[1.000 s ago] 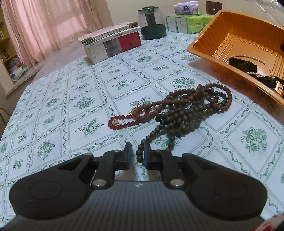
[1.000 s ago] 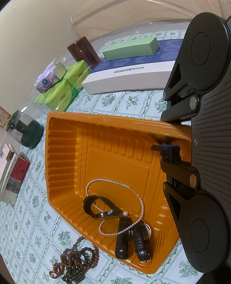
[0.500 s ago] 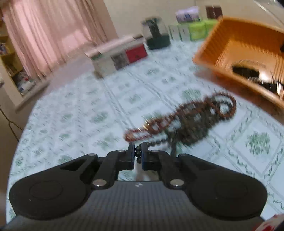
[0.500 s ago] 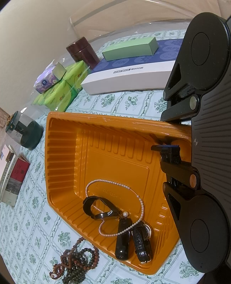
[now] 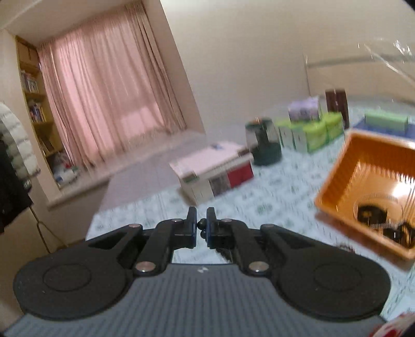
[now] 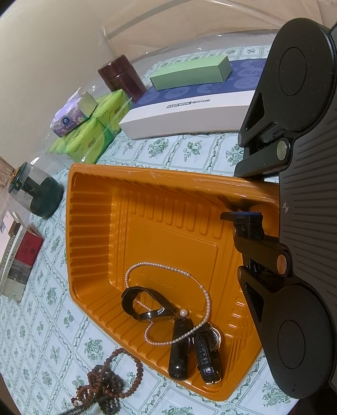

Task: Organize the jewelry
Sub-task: 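Lift the dark bead necklace high above the tray with the left gripper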

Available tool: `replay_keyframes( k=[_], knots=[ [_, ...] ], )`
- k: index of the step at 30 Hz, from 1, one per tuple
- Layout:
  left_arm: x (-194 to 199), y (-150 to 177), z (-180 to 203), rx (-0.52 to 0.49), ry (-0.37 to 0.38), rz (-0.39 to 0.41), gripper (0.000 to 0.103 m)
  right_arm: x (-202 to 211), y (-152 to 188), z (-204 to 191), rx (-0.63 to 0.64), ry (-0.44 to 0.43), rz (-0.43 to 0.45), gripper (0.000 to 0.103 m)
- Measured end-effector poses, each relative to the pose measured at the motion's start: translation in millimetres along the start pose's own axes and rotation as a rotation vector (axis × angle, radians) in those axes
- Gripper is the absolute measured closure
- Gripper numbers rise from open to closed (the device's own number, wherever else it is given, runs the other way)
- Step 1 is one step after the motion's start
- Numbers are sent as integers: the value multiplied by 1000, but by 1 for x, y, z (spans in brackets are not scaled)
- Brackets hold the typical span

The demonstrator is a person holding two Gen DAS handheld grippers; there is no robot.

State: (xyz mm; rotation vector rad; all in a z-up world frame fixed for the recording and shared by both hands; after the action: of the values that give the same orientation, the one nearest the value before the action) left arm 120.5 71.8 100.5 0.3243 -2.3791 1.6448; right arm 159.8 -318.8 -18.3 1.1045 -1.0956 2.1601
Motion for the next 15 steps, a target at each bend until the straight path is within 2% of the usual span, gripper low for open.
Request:
replay_keyframes(
  k=[15],
  knots=[
    [39, -116, -31, -19, 26, 209, 97, 0, -1, 0, 7, 4, 1, 97]
  ],
)
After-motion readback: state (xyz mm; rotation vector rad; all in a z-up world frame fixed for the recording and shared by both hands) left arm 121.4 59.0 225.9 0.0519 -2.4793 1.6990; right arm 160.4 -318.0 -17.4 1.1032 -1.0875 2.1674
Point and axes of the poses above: each gripper's, at about its wrist camera, not at the fingertips, and x roughly against the way its jaws point, z to its right, y to its underside, the point moved 3 cm from there along -x, roughly the way its jaws point, and after that the axes turned 4 degrees about -y, right-handed, at the moved point
